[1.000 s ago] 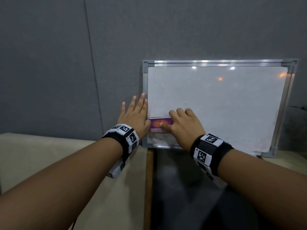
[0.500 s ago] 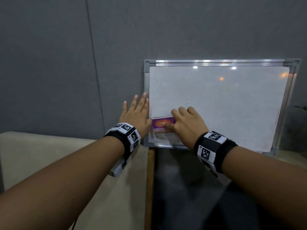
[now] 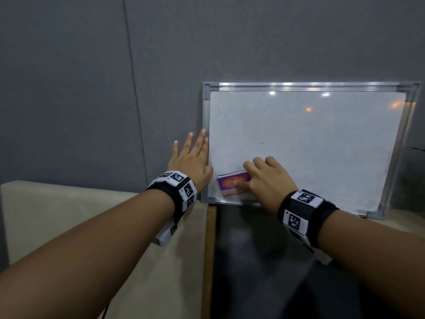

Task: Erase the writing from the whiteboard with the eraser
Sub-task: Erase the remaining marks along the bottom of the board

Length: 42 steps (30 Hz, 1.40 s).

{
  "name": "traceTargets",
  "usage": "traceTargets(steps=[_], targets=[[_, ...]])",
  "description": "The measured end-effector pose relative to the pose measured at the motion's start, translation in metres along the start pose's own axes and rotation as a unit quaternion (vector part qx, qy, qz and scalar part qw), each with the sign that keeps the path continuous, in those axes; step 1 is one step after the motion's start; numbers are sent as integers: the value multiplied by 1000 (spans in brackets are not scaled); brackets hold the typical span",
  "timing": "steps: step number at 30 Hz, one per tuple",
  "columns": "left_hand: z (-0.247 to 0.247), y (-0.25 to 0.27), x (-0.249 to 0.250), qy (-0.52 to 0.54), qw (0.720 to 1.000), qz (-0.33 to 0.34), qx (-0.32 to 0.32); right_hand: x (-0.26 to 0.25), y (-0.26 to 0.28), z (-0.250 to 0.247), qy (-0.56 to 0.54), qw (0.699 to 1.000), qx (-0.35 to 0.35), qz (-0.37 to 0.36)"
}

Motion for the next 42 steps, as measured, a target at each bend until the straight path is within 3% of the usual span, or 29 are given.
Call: traceTargets(steps=[4,7,11,18,25,33,38,42], targets=[[2,0,1,7,1000,0,-1,25,-11,-17,-37,997,50,42],[2,0,1,7,1000,-2,0,9,-19,-20,-38,997,65,24],[1,1,2,-1,1000,-4,-5,-19,-4,4,-25,998,33,-36],[1,1,1,4,1000,2,-2,23,-2,-15,-52,997,55,36],[2,2,2,4,1000,-4,-6,-13,5,10,-2,1000,1,-32],[5,0,2,8,1000,-5,-6,46,1,-16,-47,995,62,61],[5,0,5,0,1000,-3,-8,14,7,7,-43,999,16,3],[7,0,5,-1,1000,-3,-3,30,26,7,-47,998,39,-3]])
Point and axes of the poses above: each hand's wrist, its own y-axis away from the middle knuckle, its own z-axis out of the palm, x = y × z, the point moved 7 cm from there along -y, towards the middle knuckle, and after that the axes turned 15 degrees about z, right-handed, at the moved point
